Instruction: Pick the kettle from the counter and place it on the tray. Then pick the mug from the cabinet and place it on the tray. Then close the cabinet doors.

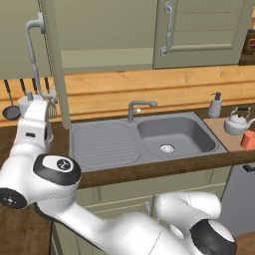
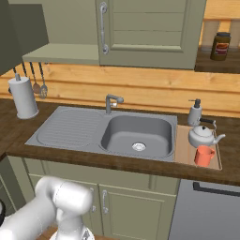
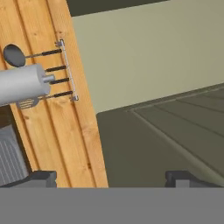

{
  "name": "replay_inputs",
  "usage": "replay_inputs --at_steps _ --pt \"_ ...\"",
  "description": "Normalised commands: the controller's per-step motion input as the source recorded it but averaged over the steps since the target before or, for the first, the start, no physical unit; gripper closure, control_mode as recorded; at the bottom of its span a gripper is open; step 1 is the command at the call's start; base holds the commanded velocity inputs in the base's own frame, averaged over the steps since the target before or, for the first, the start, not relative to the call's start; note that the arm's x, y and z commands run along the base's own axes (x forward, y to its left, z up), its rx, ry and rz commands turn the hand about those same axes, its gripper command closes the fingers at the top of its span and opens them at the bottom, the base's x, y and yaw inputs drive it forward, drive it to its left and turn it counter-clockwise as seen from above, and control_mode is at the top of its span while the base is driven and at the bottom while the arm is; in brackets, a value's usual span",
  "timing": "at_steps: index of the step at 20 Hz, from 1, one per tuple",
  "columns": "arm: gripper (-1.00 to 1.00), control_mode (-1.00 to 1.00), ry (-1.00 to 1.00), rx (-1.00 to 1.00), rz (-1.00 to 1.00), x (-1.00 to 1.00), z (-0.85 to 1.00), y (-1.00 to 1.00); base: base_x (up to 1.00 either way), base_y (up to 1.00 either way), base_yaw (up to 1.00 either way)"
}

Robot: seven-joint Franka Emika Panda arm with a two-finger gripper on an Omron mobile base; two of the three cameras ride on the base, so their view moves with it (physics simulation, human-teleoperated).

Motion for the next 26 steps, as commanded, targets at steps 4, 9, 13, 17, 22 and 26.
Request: replay_inputs --at_steps 4,9,13,17,22,26 --pt "-1.0 -1.0 0.01 0.0 -0.17 0.97 -0.04 -0.29 0.0 0.0 0.0" --pt "-1.0 -1.0 0.0 0.0 -0.04 0.42 0.02 -0.81 0.0 0.0 0.0" --pt "-1.0 -1.0 -0.03 0.02 0.0 0.26 0.09 -1.0 0.0 0.0 0.0" --pt "-1.0 -1.0 0.0 0.06 0.0 0.48 0.05 -1.0 0.0 0.0 0.0" --pt "-1.0 -1.0 0.0 0.09 0.0 0.71 0.0 -1.0 0.0 0.0 0.0" --pt "-1.0 -1.0 0.0 0.09 0.0 0.79 0.0 -0.97 0.0 0.0 0.0"
